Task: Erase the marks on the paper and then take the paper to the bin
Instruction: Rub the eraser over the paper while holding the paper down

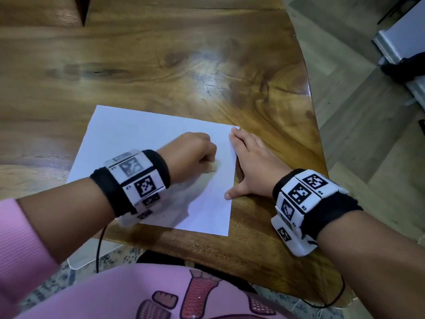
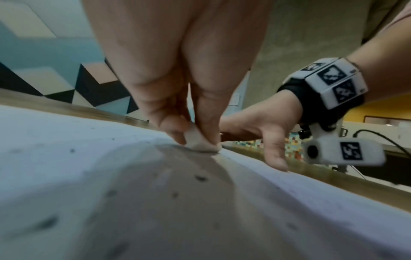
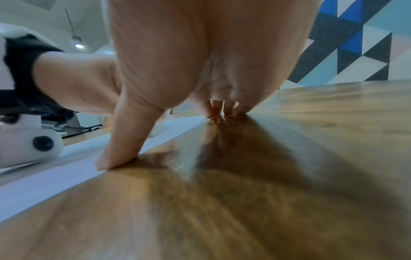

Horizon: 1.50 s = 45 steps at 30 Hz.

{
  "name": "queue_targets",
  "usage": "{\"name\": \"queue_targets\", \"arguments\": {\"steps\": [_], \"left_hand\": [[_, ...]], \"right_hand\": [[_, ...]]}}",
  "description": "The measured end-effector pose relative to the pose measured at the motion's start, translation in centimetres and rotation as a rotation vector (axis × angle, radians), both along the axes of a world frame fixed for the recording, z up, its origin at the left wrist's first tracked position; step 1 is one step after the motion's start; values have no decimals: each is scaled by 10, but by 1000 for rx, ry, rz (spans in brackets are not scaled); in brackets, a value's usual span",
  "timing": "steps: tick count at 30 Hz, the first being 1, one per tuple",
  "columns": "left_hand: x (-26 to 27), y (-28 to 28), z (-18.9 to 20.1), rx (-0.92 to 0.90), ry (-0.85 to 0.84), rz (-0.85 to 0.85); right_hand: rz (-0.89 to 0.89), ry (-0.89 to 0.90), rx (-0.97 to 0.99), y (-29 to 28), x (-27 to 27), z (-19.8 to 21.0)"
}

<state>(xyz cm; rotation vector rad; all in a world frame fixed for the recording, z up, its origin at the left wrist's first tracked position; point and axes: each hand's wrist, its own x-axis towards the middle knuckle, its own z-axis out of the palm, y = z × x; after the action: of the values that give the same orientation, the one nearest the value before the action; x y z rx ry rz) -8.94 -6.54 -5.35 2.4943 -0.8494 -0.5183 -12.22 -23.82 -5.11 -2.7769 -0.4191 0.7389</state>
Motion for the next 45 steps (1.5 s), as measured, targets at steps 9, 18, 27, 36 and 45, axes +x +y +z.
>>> {"name": "queue_targets", "arguments": {"steps": [9,18,27,36,45], "left_hand": [[-22,7,1,96,177,-142],[-42,21,3,91,247,-233],[-50,33,-5,20,207,-197],[-40,20,-2,-18,143,-147],[-27,-2,-1,-24,91,-87]], "right_hand": [[0,6,-8,1,0,0],[2,3,-2,0,0,1],[-8,9,-1,0,0,1],[-8,19,-7,1,0,0],[-3,18,-11,0,1,0]]}}
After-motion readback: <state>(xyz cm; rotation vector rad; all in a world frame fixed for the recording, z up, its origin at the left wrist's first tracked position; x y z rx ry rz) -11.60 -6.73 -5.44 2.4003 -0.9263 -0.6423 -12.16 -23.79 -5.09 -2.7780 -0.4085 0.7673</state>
